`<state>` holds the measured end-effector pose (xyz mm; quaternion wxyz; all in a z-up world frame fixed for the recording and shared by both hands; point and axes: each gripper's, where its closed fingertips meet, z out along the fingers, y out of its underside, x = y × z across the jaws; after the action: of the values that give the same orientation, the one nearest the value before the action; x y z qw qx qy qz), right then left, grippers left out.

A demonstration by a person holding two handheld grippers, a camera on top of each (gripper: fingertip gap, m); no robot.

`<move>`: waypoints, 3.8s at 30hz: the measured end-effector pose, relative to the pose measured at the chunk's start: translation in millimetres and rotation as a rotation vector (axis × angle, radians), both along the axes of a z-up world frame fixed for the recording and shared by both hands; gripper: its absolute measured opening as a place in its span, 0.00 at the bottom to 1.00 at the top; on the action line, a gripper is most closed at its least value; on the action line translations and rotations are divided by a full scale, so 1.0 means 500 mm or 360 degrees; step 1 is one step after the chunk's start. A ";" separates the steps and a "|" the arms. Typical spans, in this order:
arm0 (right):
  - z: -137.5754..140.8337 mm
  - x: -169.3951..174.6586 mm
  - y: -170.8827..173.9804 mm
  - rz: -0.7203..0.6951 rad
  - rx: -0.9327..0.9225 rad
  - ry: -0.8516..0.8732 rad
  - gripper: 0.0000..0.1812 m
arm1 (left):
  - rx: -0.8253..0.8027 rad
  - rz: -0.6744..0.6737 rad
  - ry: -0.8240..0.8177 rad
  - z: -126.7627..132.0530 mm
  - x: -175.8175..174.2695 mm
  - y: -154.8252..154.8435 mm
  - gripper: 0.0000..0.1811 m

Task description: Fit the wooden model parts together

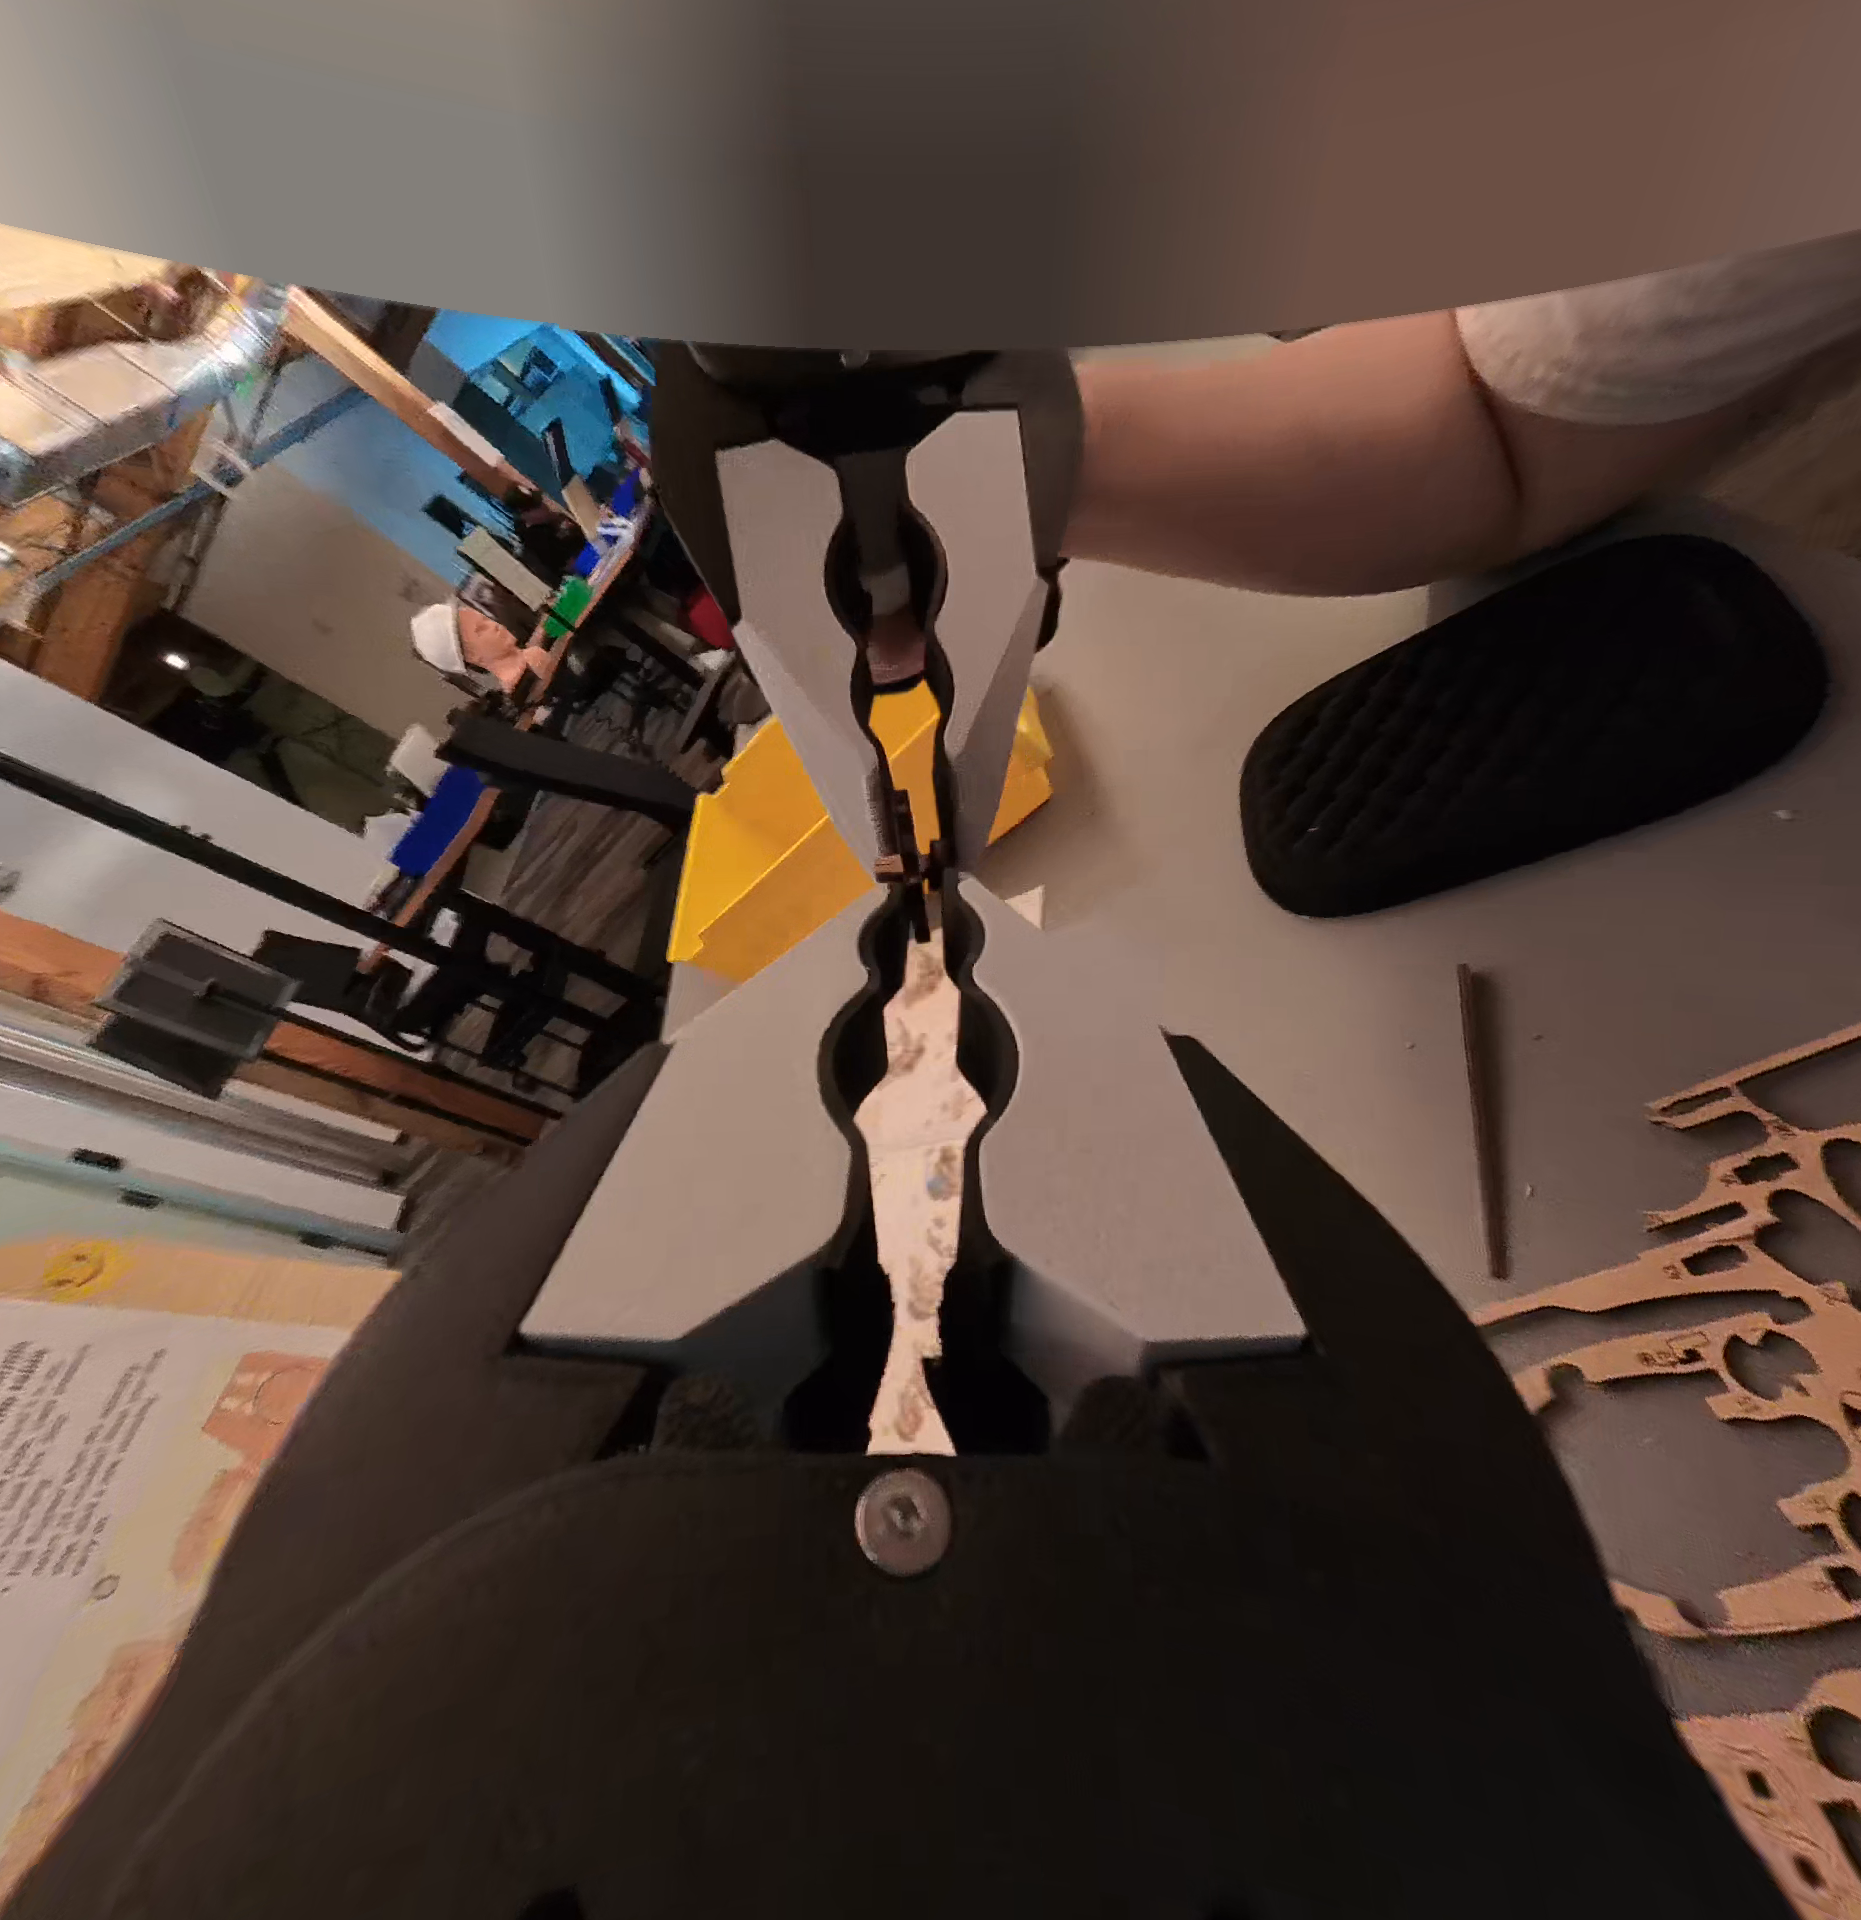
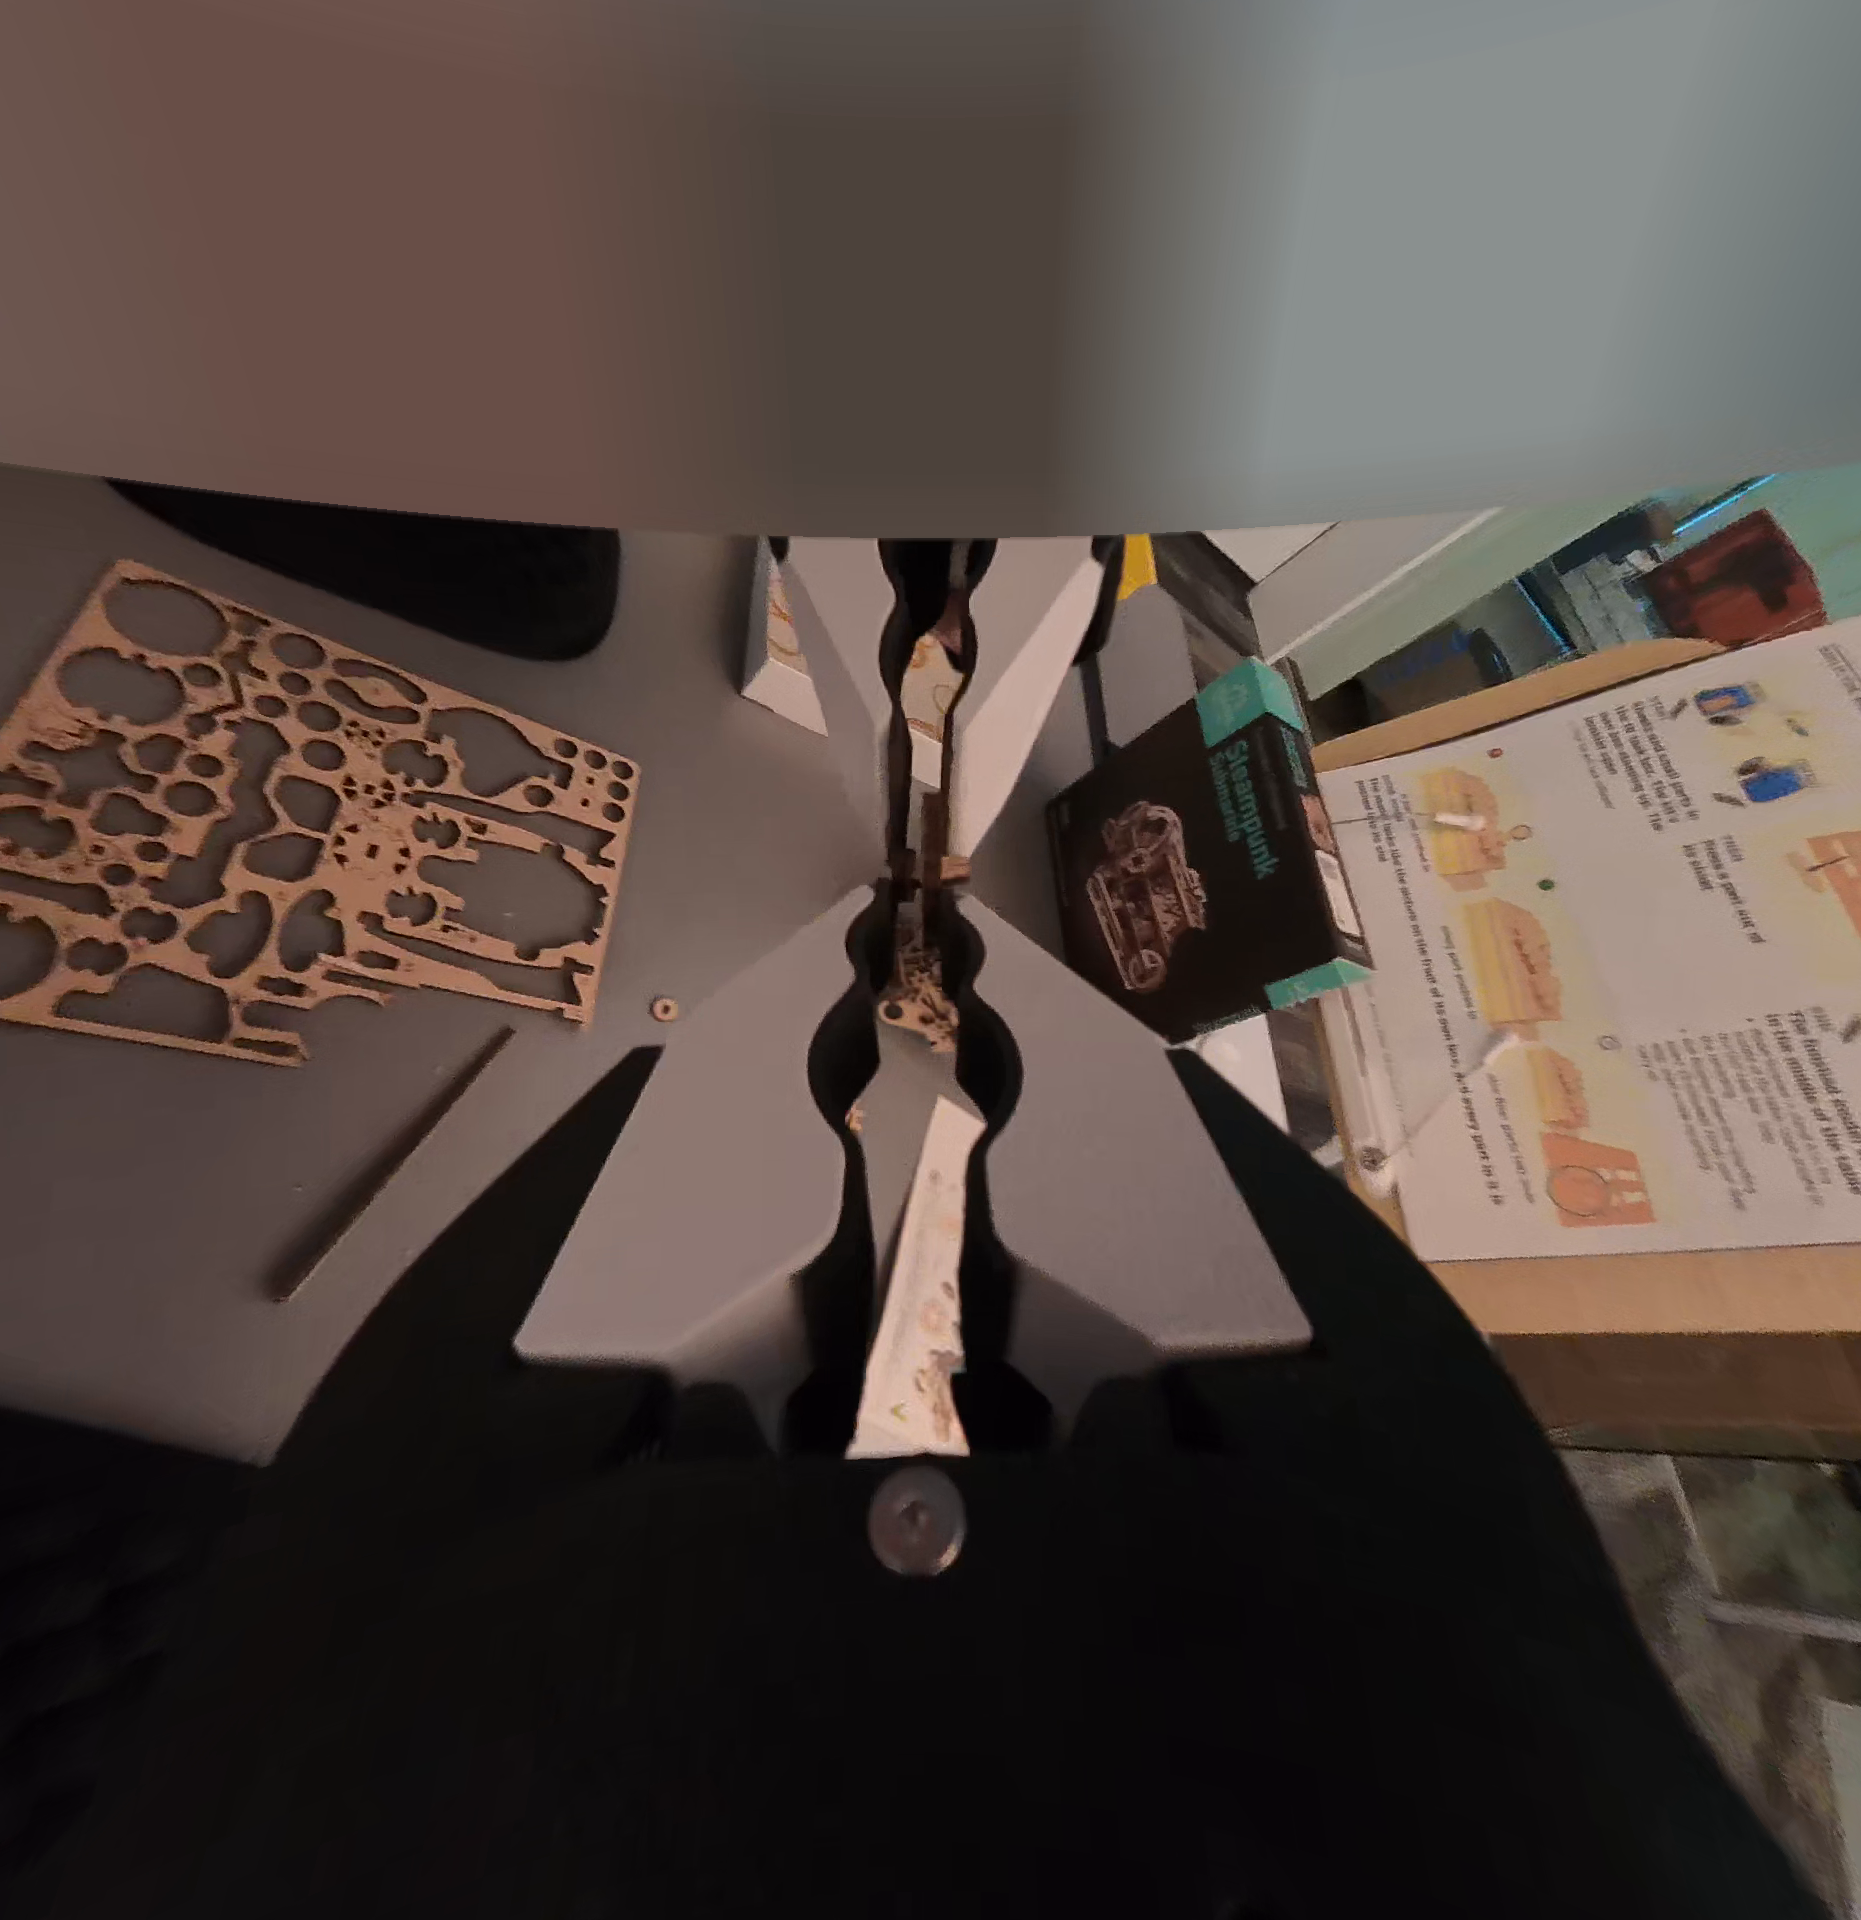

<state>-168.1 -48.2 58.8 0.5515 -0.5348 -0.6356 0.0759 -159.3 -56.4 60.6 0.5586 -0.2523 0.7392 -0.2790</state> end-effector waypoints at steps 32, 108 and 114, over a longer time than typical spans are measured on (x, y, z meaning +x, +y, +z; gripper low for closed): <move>-0.019 -0.009 -0.017 0.0188 0.0029 -0.0021 0.03 | -0.0089 -0.0094 0.0163 -0.029 -0.009 -0.012 0.02; -0.185 0.074 -0.095 0.0282 -0.2117 -0.0210 0.03 | -0.0087 -0.0405 0.0386 -0.202 0.074 -0.092 0.02; -0.192 0.082 -0.096 0.0245 -0.2144 -0.0297 0.01 | -0.0076 -0.0398 0.0391 -0.204 0.075 -0.092 0.02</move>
<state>-127.2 -96.2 -37.1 0.0343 -0.7189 -0.5309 0.4473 -122.0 -102.2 -41.4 0.4189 -0.2038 0.8208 -0.3307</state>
